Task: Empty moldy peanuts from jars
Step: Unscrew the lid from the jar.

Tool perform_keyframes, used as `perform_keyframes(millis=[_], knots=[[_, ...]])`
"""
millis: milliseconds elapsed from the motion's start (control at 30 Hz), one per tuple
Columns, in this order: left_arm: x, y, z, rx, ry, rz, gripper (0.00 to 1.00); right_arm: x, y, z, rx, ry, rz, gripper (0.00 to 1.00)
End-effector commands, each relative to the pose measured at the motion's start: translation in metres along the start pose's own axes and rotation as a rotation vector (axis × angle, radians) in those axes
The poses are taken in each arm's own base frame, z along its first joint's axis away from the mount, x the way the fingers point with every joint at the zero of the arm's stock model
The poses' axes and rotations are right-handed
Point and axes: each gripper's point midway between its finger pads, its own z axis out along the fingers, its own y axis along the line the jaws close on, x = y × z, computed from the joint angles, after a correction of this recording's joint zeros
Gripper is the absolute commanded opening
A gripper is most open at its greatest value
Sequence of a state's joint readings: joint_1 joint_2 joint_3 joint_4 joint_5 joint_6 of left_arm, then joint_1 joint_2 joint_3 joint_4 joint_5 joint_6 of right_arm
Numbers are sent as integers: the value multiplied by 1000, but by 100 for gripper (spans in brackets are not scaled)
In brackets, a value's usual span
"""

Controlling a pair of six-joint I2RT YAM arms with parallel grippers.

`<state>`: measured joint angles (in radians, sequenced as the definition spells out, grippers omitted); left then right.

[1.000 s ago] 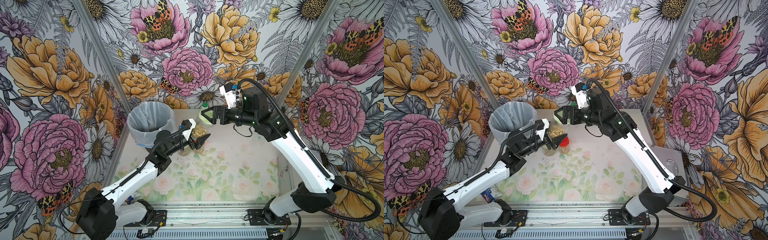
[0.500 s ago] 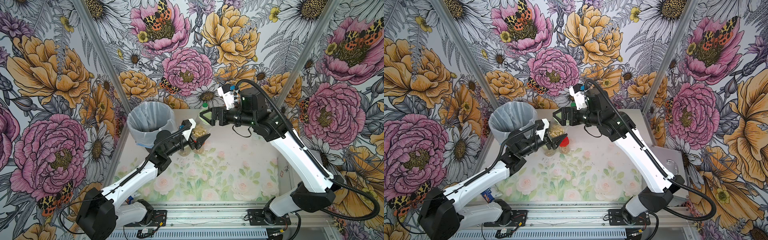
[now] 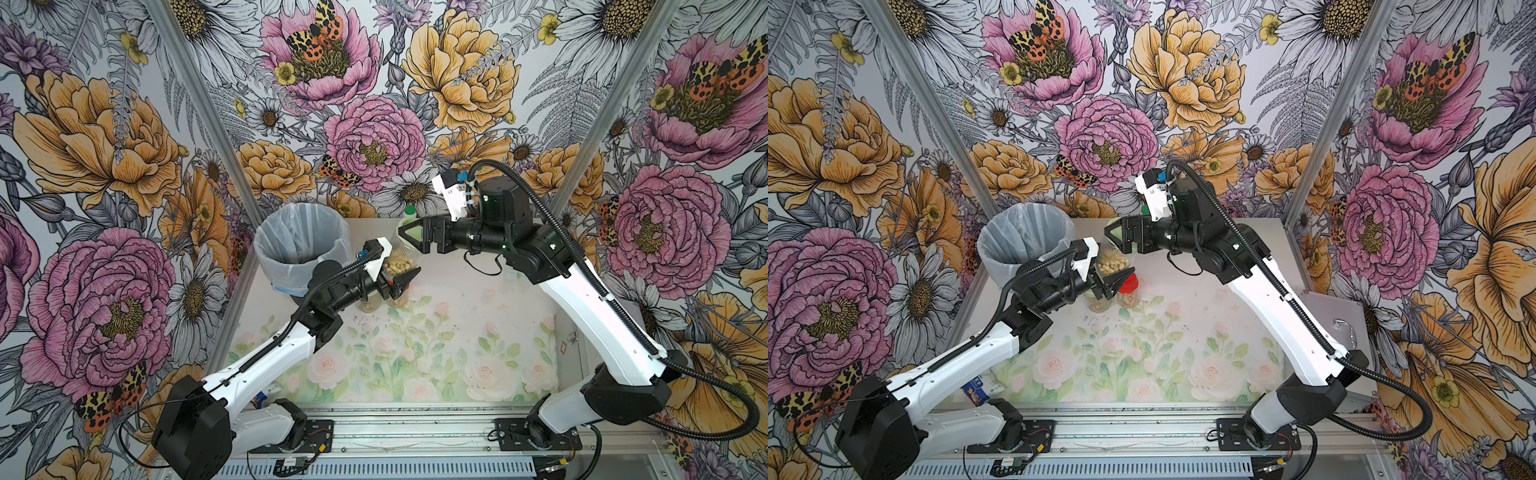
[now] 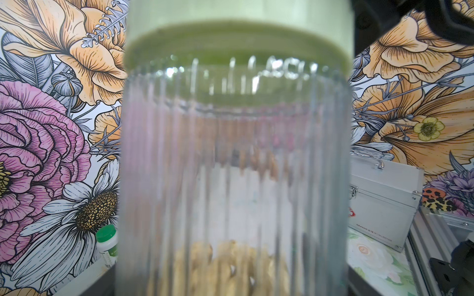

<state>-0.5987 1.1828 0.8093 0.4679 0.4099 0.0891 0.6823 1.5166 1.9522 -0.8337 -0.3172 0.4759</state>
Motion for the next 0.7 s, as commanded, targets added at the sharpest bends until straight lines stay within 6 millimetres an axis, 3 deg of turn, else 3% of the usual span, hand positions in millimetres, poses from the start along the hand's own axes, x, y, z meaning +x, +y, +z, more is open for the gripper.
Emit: perform_keyframes(millis=[0, 667], knots=[[-45, 0, -8, -5, -124, 76, 20, 6, 0, 5, -1, 21, -16, 94], [-46, 0, -8, -2, -119, 77, 19, 13, -7, 7, 33, 41, -43, 88]])
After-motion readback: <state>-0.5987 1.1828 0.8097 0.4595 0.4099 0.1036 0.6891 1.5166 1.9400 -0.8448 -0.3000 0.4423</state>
